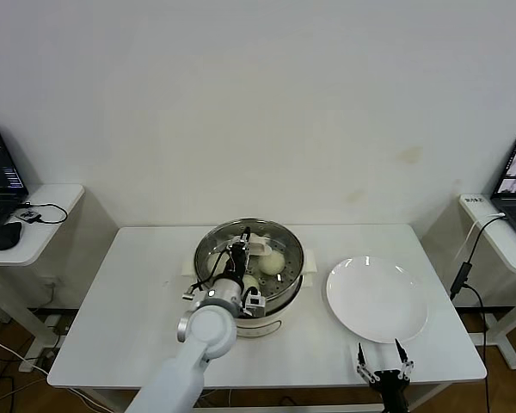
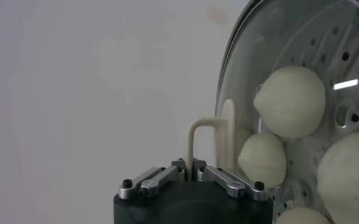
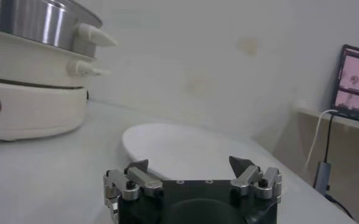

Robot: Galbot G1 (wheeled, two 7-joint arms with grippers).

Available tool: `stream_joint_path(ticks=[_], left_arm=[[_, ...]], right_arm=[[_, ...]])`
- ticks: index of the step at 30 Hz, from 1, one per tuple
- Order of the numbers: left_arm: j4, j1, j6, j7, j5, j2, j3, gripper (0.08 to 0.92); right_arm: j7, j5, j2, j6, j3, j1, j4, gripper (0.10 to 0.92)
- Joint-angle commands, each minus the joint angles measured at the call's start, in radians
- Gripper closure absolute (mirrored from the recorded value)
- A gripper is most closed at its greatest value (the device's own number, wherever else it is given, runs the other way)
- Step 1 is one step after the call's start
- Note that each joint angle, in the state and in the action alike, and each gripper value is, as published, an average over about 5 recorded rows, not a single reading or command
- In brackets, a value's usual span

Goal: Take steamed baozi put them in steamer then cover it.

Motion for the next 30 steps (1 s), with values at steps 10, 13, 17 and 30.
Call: stream_joint_path(ticks=[10,13,17,30], left_arm=[[-0.151,0.097,-0.008,-0.005,-0.018,0.029,-0.02,0.599],[-0.211,0.144,-0.009,-0.008,-0.032,0.051,-0.031,0.512],[-0.311,0.229,-0.02,-0.02,-0.056,0.083,-0.061,0.4],[-0.555,0.675,-0.272,-0.321,-0.904,0.175,-0.423,0.178]], right_arm=[[-0.001,-0.008,0.0,0.0,-0.009,0.001,-0.008,0.202],[-0.001,-0.009,0.0,0.0,-0.011,0.0,-0.007,0.203],[-0.002,-0.008,-0.001,0.001,-0.009,-0.002,-0.004,0.203],[-0.005,-0.004,-0.001,-0.005,-0.015,-0.002,0.0,0.202]])
